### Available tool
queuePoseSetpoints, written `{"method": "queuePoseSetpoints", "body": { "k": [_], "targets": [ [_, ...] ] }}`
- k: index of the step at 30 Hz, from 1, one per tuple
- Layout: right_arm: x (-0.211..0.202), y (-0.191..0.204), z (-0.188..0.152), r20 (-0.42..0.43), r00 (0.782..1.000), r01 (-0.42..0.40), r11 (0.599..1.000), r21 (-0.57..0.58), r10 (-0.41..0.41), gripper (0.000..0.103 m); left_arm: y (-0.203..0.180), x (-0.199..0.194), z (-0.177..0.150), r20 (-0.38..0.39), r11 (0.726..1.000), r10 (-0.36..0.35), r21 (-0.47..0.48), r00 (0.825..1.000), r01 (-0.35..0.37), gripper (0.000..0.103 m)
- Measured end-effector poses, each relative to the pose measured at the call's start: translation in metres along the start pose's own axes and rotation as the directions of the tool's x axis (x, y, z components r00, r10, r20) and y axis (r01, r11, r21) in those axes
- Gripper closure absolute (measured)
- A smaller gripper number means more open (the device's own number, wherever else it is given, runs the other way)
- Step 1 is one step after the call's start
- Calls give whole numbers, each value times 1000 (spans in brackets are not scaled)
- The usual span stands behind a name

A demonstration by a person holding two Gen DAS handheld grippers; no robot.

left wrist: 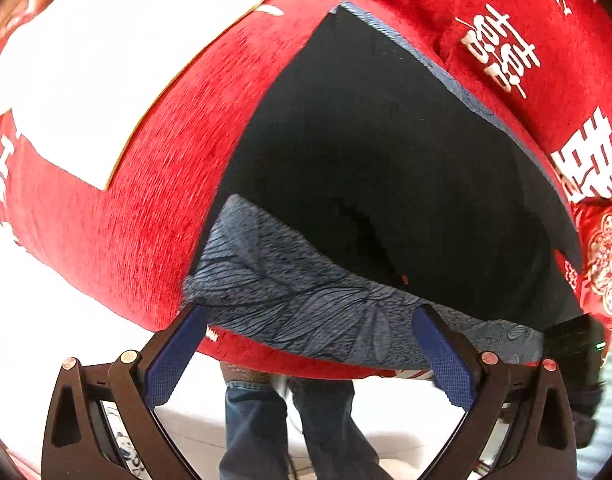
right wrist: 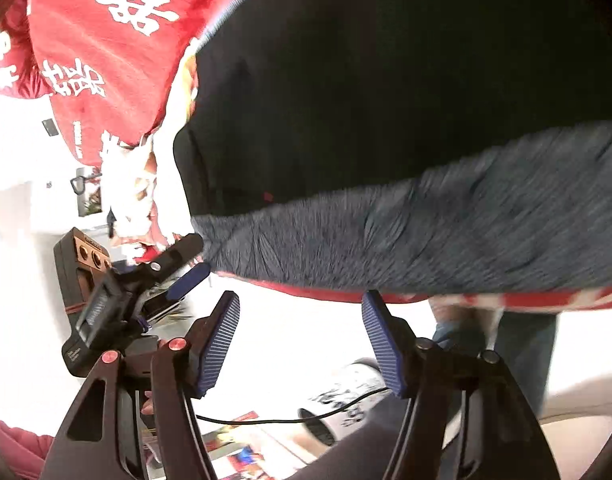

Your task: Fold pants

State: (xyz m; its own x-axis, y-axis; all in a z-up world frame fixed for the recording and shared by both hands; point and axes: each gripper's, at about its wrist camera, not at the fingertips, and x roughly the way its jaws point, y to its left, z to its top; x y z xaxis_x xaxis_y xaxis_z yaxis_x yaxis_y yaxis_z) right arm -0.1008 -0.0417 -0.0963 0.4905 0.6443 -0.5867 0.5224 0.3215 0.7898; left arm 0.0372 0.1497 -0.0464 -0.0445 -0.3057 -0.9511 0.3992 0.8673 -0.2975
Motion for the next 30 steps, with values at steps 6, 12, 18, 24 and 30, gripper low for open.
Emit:
{"method": "queuePoseSetpoints", "body": {
  "k": [6, 12, 18, 24, 30],
  "targets": [
    [24, -10, -8, 45, 995, -86, 996, 16, 85, 36, 12, 10, -7, -18, 997, -80, -24, 997, 79, 0],
    [24, -21, 2, 92, 984, -160, 981, 112, 150, 36, 24, 9, -14, -43, 994, -101, -49, 994, 99, 0],
    [16, -30, -11, 106, 980, -183, 968, 175, 166, 36, 37, 5, -10, -32, 983, -144, -121, 989, 139, 0],
    [15, -40, -3, 149, 971, -213, 958, 190, 186, 49, 28, 21, -8, -39, 981, -162, -111, 986, 157, 0],
    [-3, -14, -6, 144, 953, -285, 952, 109, 268, 89, 24, 29, -13, -66, 929, -313, -229, 947, 291, 0]
  ]
}}
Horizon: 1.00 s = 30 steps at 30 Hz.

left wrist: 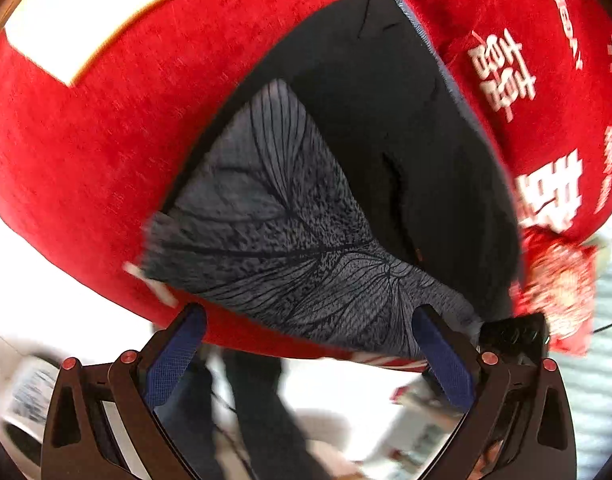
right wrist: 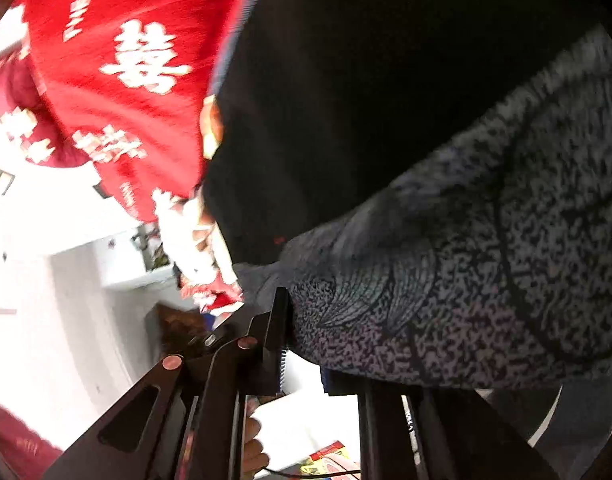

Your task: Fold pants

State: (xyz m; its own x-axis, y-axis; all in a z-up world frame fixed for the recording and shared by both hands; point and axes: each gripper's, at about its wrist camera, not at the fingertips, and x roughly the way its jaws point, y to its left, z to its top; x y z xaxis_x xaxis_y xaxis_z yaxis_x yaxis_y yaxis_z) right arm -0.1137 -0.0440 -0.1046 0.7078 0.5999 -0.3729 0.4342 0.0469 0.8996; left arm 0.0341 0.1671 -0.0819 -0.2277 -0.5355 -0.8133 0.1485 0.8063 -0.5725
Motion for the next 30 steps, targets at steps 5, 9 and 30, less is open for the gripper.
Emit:
{"method": "queuePoseSetpoints", "body": {
  "k": [5, 9, 30],
  "targets": [
    [-11, 24, -2, -32, 999, -16, 997, -74, 14, 89, -17, 11, 19, 50, 995, -80, -53, 996, 83, 26],
    [-18, 20, -4, -49, 997, 51, 994, -93, -55, 84, -37, 19, 20, 19, 997, -49, 68, 999, 48, 68],
    [-155, -116, -26, 445, 891, -220, 941, 258, 86, 97, -72, 19, 34, -62, 966, 1, 259, 998, 15, 69]
  ]
}}
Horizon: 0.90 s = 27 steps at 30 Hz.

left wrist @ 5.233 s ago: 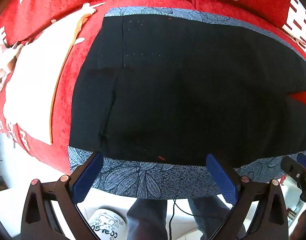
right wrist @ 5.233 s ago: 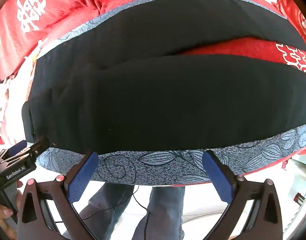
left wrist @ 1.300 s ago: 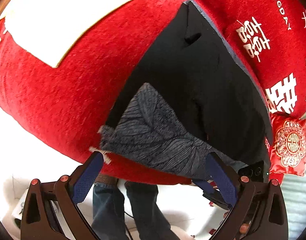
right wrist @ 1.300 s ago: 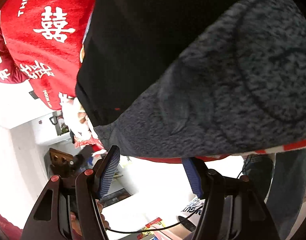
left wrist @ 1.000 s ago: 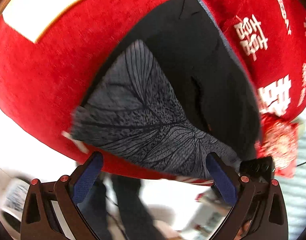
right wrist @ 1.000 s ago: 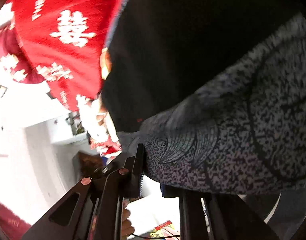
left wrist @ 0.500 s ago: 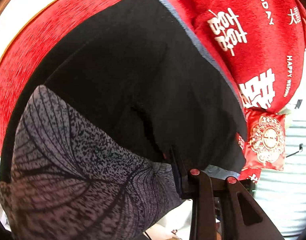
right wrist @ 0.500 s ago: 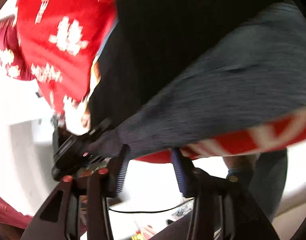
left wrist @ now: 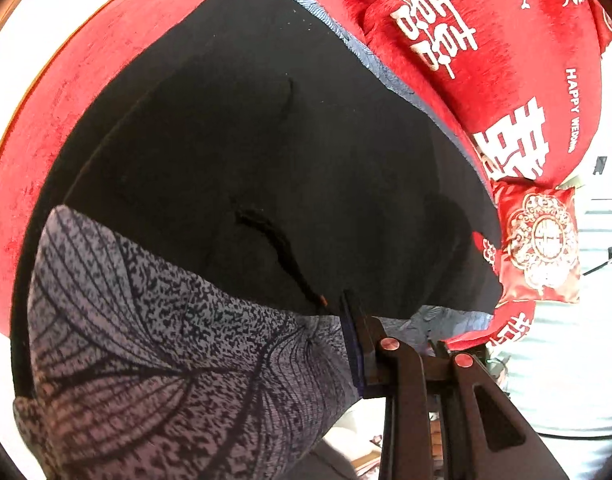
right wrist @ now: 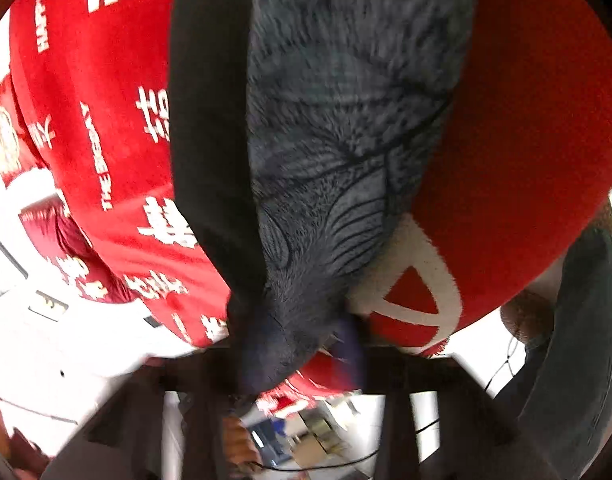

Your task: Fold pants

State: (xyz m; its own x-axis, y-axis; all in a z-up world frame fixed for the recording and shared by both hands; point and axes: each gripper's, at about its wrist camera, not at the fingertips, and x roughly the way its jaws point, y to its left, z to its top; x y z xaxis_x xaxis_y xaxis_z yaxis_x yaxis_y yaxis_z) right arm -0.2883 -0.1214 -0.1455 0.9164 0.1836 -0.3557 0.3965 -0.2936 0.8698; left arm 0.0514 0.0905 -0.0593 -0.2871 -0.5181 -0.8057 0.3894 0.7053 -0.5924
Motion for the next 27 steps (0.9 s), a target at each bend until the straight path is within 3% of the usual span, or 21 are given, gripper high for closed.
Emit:
{"method": "queuePoseSetpoints", "body": {
  "k": [2, 7, 12, 16, 19, 22, 24, 27],
  "targets": [
    [-7, 16, 0, 30, 1000, -1, 1000, -12, 1, 97, -5, -4, 3, 9, 1000, -4, -7, 1000, 4, 69],
    [-1, 80, 5, 11, 998, 61, 988, -138, -60, 97, -24, -24, 16, 49, 1000, -20, 8, 999, 20, 69],
    [9, 151, 23, -46, 991, 109, 952, -285, -127, 97, -48, -38, 46, 103, 1000, -28, 8, 994, 27, 69],
    [34, 200, 61, -118, 980, 109, 925, -364, -162, 97, -59, -42, 82, 157, 1000, -3, -17, 988, 5, 69],
    [69, 237, 107, -175, 960, 129, 897, -423, -220, 97, -67, -36, 118, 193, 998, 47, -37, 980, -41, 69],
    [106, 250, 150, -210, 935, 164, 874, -458, -286, 97, -70, -23, 158, 239, 994, 103, -61, 966, -91, 68],
    [132, 251, 178, -223, 919, 192, 863, -466, -325, 96, -66, -8, 181, 263, 988, 153, -72, 953, -139, 58],
    [175, 241, 216, -231, 879, 264, 829, -492, -417, 94, -58, 21, 209, 260, 973, 230, -87, 938, -214, 58]
  ]
}}
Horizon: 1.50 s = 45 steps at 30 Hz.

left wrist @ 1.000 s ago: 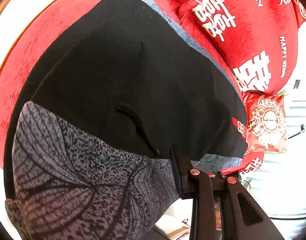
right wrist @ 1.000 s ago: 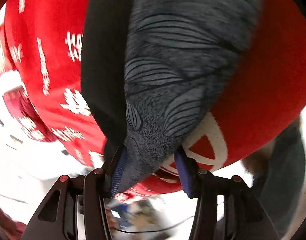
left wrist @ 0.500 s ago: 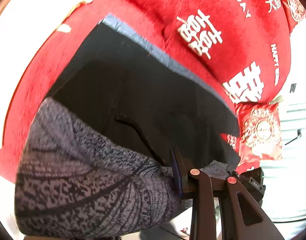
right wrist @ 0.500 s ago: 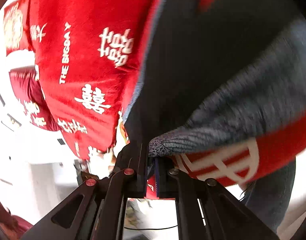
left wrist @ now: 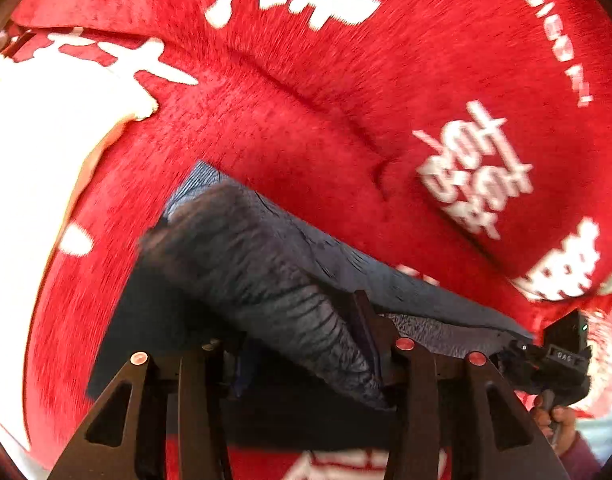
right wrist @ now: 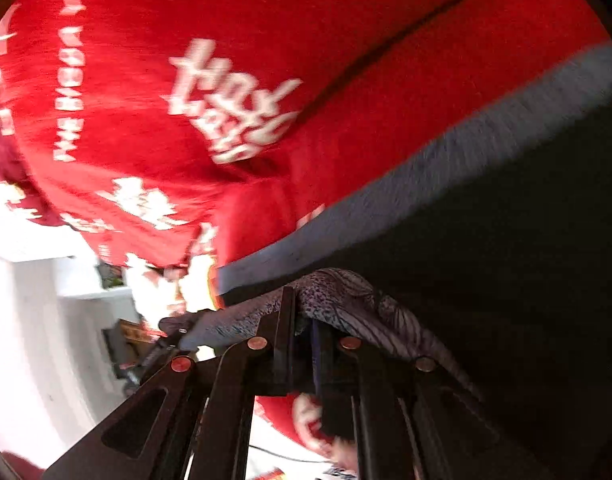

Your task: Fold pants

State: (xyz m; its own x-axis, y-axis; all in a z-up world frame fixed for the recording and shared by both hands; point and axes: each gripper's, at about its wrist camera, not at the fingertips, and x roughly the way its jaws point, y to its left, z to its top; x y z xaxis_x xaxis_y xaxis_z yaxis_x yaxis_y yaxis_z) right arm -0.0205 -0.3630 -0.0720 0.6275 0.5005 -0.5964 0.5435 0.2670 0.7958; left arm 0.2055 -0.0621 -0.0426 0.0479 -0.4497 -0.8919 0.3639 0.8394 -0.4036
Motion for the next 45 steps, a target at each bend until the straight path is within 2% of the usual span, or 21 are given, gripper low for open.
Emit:
{"method": "queuePoseSetpoints", "body": {
  "k": [2, 6, 7, 8, 9, 10, 11, 12, 13, 16, 19, 22, 23, 25, 28, 30, 31, 36, 41, 43, 45],
  "targets": [
    [28, -12, 22, -46, 996, 82, 997, -2, -83, 94, 2, 23, 8, -9, 999, 42, -14, 999, -42, 58],
    [33, -12, 33, -49, 996, 81, 997, 20, -80, 91, 1, 17, 13, -17, 997, 65, -38, 998, -65, 58],
    [29, -5, 31, -50, 994, 93, 996, -2, -93, 80, -1, 10, 13, -11, 997, 66, -39, 998, -66, 58],
    [25, 4, 28, -47, 993, 104, 994, -39, -106, 58, -1, -4, 13, 13, 996, 82, -34, 997, -81, 58],
    [22, 10, 25, -45, 993, 108, 992, -70, -111, 49, -2, -18, 13, 34, 995, 100, -29, 994, -99, 58],
    [14, 25, 19, -31, 993, 108, 986, -127, -113, 44, -1, -28, 12, 51, 994, 111, -27, 993, -109, 52],
    [9, 32, 13, -18, 993, 109, 981, -159, -113, 44, 0, -40, 10, 73, 991, 131, -28, 989, -130, 33],
    [4, 41, 6, -11, 994, 102, 977, -188, -106, 44, 0, -50, 8, 104, 987, 157, -31, 982, -155, 27],
    [2, 50, -1, -15, 996, 86, 972, -220, -91, 44, -1, -55, 6, 119, 985, 171, -25, 978, -169, 25],
    [16, 65, -20, -61, 993, 76, 949, -305, -99, 45, -7, -42, -2, 74, 974, 219, 33, 973, -222, 25],
    [51, 67, -25, -111, 974, 144, 915, -377, -198, 45, -19, -3, -11, 12, 963, 256, 78, 967, -256, 25],
    [81, 62, -12, -97, 949, 232, 874, -426, -300, 46, -29, 37, -19, 8, 919, 374, 133, 927, -372, 24],
    [83, 58, -3, -63, 940, 277, 857, -434, -336, 48, -34, 40, -23, 38, 904, 395, 163, 918, -396, 18],
    [67, 52, 13, -38, 964, 237, 912, -334, -265, 48, -44, 44, -29, 48, 877, 427, 221, 903, -426, 16],
    [35, 46, 20, 20, 976, 215, 939, -269, -218, 47, -48, 39, -37, 26, 859, 449, 261, 893, -440, 16],
    [10, 40, 17, 50, 980, 199, 949, -246, -193, 39, -48, 32, -42, 7, 866, 445, 253, 896, -432, 16],
    [-3, 38, 13, 71, 978, 206, 948, -242, -195, 32, -50, 26, -46, 1, 870, 438, 250, 899, -424, 16],
    [-54, 21, -21, 128, 968, 236, 957, -168, -216, 30, -75, 7, -65, -28, 887, 382, 291, 924, -358, 16],
    [-108, -20, -83, 182, 952, 258, 965, -47, -245, 30, -129, 6, -105, -85, 882, 253, 430, 964, -193, 16],
    [-129, -43, -119, 214, 944, 254, 967, 23, -253, 30, -154, 10, -127, -123, 870, 209, 477, 970, -127, 16],
    [-146, -63, -151, 233, 936, 252, 964, 84, -265, 30, -179, 14, -150, -181, 862, 130, 507, 975, -21, 16]
  ]
}}
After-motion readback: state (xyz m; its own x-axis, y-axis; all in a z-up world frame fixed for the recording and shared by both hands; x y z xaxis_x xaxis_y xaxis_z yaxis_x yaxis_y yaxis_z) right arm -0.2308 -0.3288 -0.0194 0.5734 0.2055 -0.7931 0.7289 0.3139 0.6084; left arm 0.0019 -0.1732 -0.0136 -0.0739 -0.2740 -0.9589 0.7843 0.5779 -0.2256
